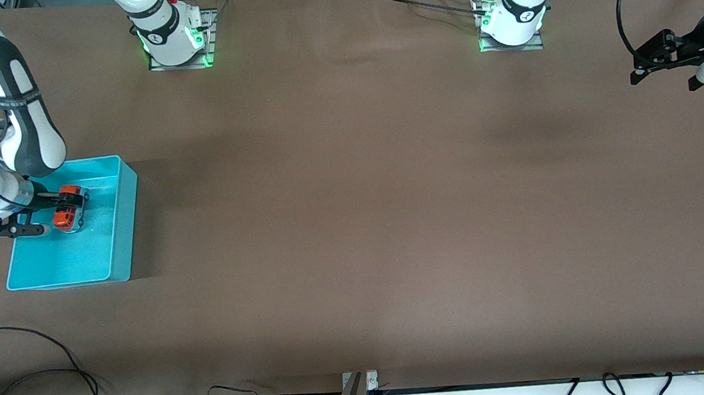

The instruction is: Wind up bus and store in blue box

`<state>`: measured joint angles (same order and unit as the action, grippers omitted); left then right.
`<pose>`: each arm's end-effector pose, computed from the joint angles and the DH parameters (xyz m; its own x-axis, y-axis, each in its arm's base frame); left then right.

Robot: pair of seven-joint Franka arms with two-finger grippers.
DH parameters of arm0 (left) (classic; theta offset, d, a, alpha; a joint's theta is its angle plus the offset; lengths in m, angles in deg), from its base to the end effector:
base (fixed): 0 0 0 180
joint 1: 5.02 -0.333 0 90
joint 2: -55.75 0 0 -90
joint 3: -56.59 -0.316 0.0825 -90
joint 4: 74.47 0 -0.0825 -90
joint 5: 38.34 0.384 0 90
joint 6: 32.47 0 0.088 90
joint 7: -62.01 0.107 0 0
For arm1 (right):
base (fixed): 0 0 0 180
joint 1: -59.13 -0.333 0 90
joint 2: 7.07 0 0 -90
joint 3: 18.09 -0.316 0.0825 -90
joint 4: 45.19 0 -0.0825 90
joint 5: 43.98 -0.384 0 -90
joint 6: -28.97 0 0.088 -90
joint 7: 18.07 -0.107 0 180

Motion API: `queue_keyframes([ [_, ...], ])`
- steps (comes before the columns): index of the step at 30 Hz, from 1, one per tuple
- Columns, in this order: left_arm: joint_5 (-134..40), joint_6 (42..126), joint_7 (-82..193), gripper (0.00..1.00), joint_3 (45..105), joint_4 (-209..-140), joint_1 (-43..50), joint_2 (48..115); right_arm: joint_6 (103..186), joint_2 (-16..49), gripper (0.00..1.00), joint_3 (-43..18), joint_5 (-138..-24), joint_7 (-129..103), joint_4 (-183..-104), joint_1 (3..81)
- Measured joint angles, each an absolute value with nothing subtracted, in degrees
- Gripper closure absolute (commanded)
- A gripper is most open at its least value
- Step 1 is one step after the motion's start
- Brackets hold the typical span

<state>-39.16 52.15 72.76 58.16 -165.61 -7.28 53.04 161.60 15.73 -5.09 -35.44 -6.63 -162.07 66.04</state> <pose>0.5297 0.0044 0.6329 0.9824 -0.1759 -0.0629 -0.1746 -0.9843 0.0252 0.5500 -0.2000 0.2421 0.9862 -0.0402 -0.1606 -0.0152 -0.9879 0.1542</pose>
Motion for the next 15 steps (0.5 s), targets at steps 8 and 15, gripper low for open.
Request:
queue_keyframes([
  [8, -39.16, 52.15, 72.76, 0.00, 58.14, -165.61, -7.31, 53.04, 150.66, 7.99, 0.00, -6.24, -35.44, -6.64, -161.82, 65.94],
  [15, -39.16, 52.15, 72.76, 0.00, 58.13, -165.61, -7.32, 53.04, 142.39, 1.32, 0.00, -7.03, -35.44, -6.74, -161.78, 65.88],
])
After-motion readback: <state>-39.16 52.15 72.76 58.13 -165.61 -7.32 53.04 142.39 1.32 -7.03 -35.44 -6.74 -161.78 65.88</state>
